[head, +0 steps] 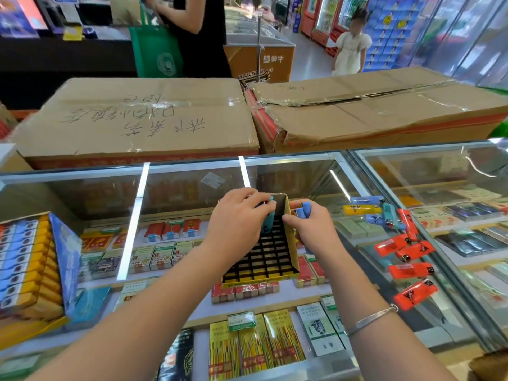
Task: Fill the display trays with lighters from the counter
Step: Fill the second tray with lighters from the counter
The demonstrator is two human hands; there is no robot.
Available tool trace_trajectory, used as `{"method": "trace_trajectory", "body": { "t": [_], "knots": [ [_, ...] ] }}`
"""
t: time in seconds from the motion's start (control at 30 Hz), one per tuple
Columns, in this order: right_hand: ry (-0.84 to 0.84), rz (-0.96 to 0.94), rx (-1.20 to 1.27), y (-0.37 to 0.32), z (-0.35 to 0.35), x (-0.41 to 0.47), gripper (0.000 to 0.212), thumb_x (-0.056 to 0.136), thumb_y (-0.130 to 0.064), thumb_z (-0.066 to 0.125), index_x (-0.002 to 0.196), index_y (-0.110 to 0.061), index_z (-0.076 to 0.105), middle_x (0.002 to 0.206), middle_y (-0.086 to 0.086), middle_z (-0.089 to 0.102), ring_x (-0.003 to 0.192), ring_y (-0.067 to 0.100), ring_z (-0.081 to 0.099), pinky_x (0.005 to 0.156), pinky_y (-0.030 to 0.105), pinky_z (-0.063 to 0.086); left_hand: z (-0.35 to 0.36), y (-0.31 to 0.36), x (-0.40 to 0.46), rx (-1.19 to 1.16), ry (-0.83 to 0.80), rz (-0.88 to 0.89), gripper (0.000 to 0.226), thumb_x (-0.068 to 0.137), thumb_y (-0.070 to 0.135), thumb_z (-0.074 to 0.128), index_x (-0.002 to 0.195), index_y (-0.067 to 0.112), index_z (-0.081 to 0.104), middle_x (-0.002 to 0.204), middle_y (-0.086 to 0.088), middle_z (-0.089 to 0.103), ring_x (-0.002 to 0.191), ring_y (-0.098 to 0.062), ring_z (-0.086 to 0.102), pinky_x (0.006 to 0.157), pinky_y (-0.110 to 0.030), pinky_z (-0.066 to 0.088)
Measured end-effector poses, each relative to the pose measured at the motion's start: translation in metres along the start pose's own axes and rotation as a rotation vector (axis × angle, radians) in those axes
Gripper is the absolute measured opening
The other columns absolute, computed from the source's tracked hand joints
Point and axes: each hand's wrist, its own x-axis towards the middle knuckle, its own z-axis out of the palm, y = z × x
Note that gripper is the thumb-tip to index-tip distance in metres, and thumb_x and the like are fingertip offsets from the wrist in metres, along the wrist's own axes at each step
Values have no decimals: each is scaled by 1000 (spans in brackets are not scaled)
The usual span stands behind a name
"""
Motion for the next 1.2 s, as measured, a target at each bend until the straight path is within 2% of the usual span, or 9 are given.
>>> {"method": "trace_trajectory", "body": {
  "t": [0.2,0.3,0.4,0.5,0.63,0.87,1.0,1.1,1.2],
  "knots": [
    [17,-16,8,-1,-2,-4,26,78,-16,71,84,-14,45,73,3,44,63,16,43,60,34,42,1,-2,-15,20,-129,-11,53,85,25,64,136,20,48,139,1,50,129,-22,45,108,-42,29],
    [-39,-38,22,-5,-7,-9,29,77,-8,69,84,-18,42,74,2,44,62,12,45,56,28,42,-1,-2,-12,-117,-124,-89,53,93,32,51,143,27,34,145,7,42,136,-15,32,113,-34,12],
    [-168,-65,94,-11,-11,-14,30,76,-5,68,85,-19,44,68,-3,50,53,2,50,48,19,43,-10,4,-7,-384,28,-199,34,91,32,54,124,26,58,120,10,59,115,-7,47,99,-23,30],
    [-318,-95,168,-19,-12,-19,32,73,-13,74,86,-18,46,57,-13,53,49,1,52,43,17,42,-20,11,-2,-658,-9,-264,21,85,43,56,101,34,66,93,27,57,94,7,47,78,-9,33],
    [-375,-147,55,-28,-5,-23,41,67,-21,76,92,-17,43,64,-7,49,47,4,46,41,21,39,-26,18,1,-878,-56,-366,10,79,41,65,87,35,65,83,19,64,85,4,57,75,-18,49],
    [-382,-131,43,-22,3,-23,48,68,-17,80,97,-16,41,72,0,52,54,8,51,47,23,44,-32,10,4,-924,-258,-399,11,84,30,65,85,40,61,84,14,67,78,5,61,69,-15,52],
    [-396,-149,50,-22,4,-22,51,59,-25,80,93,-24,41,79,-10,55,64,-6,57,55,14,45,-36,2,6,-958,-350,-345,3,84,31,65,84,32,63,76,14,66,70,4,59,63,-12,48],
    [-398,-132,62,-23,3,-20,50,60,-26,80,93,-23,42,84,-5,54,70,-2,58,60,15,46,-37,-2,6,-970,-304,-351,6,85,28,64,85,34,61,77,14,67,70,4,60,63,-10,47],
    [-350,-117,126,-25,-2,-20,37,75,-27,75,91,-17,43,77,2,51,61,8,52,53,18,44,-41,-12,6,-891,-148,-395,11,87,29,62,88,39,60,83,12,66,76,4,60,68,-10,47]
  ]
}}
